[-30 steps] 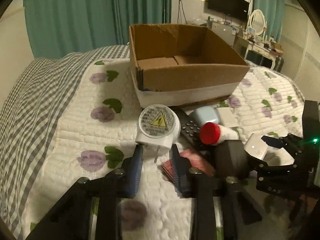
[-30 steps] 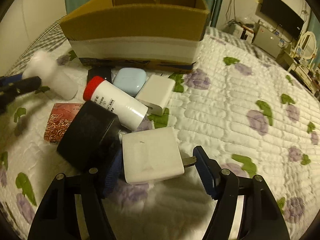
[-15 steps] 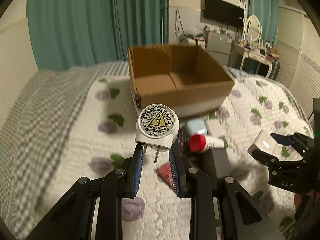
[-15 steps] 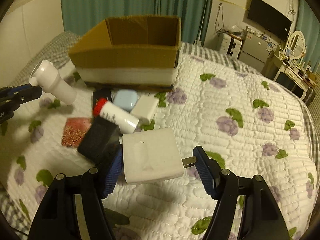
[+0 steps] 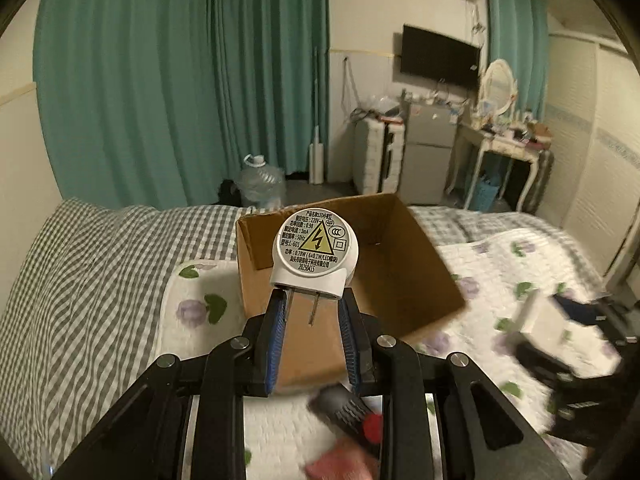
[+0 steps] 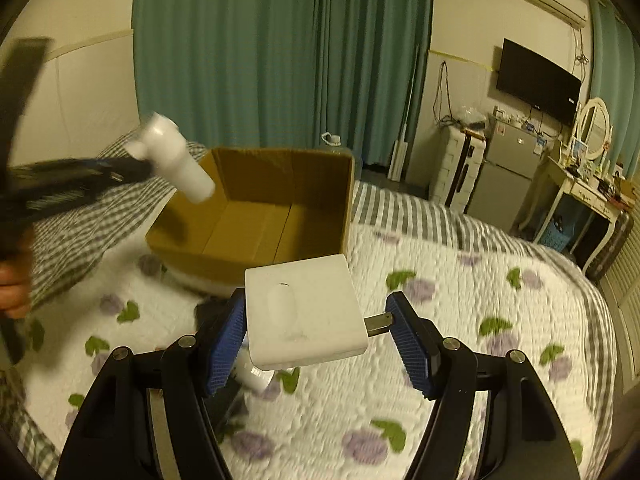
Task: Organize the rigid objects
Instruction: 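Carry both chargers into the cardboard box and open both tools, then grasp the black power adapter with the right tool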
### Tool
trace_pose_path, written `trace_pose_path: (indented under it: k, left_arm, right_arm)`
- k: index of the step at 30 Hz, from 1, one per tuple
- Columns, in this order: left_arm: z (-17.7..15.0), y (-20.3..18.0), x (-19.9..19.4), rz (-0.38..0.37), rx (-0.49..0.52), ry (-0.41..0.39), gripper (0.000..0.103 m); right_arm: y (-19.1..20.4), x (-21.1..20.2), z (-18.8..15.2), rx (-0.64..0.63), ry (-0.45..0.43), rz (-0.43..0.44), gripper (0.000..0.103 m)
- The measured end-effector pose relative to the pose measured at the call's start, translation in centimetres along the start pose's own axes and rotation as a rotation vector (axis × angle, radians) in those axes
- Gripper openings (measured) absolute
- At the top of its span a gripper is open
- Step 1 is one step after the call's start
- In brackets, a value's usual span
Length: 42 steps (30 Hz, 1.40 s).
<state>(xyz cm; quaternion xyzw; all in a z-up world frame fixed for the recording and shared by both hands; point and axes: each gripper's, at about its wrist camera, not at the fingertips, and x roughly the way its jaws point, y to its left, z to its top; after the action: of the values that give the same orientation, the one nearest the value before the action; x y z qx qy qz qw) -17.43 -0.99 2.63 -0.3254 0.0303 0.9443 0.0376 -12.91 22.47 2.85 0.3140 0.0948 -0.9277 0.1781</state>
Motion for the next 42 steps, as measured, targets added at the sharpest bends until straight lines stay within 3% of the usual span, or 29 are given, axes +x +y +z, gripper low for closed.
trace_pose_path:
  k: [8, 10, 11, 12, 17, 23, 24, 26, 30, 35, 38, 42]
  left_arm:
    - [-1.7, -0.2, 7.7, 0.010, 0.007, 0.077, 0.031]
    - [-1.8, -0.1, 8.0, 0.011, 0.010, 0.061, 0.042]
    - [-1.8, 0.1, 7.7, 0.010, 0.003, 0.050, 0.065]
    - [-1.7, 0.4, 7.4, 0.009, -0.007, 0.023, 0.068]
    - [-1.0, 1.5, 6.2, 0.049, -0.009, -0.010, 0.068]
    - [-1.1, 3.0, 4.6, 0.059, -0.028, -0.033, 0.068]
    - [-1.3, 3.3, 4.1, 0.063, -0.030, -0.037, 0.068]
    - [-1.4, 3.5, 3.2, 0.073, -0.035, -0.043, 0.068]
    - [-2.2, 3.9, 0.1, 0.094, -0.045, -0.064, 0.068]
    - [-4.8, 3.4, -3.5, 0.109, -0.037, -0.056, 0.068]
    - [-7.3, 3.0, -5.1, 0.119, -0.037, -0.045, 0.069]
    - [-11.1, 2.6, -5.4, 0.122, -0.056, -0.021, 0.069]
  right_arm:
    - [-1.0, 4.3, 1.1, -0.001, 0.021, 0.024, 0.069]
    - [-1.0, 5.0, 1.6, 0.000, 0.017, 0.028, 0.069]
    - [-1.0, 5.4, 2.3, 0.000, 0.009, 0.033, 0.069]
    - [-0.9, 5.7, 2.8, 0.000, 0.002, 0.037, 0.069]
    - [0.4, 8.9, 6.1, -0.025, -0.013, 0.056, 0.069]
    - [2.2, 13.4, 6.4, -0.028, 0.031, 0.058, 0.070]
    - [2.3, 13.1, 6.3, -0.019, 0.018, 0.052, 0.072]
    - [2.4, 11.6, 6.1, -0.006, -0.009, 0.037, 0.093]
    - [2.3, 7.4, 5.7, -0.012, -0.036, -0.009, 0.095]
    - [2.6, 1.4, 3.2, 0.034, -0.007, -0.049, 0.096]
    - [3.9, -0.1, 0.2, 0.049, 0.051, -0.053, 0.096]
    - [6.0, 1.0, -4.0, 0.060, 0.147, -0.020, 0.096]
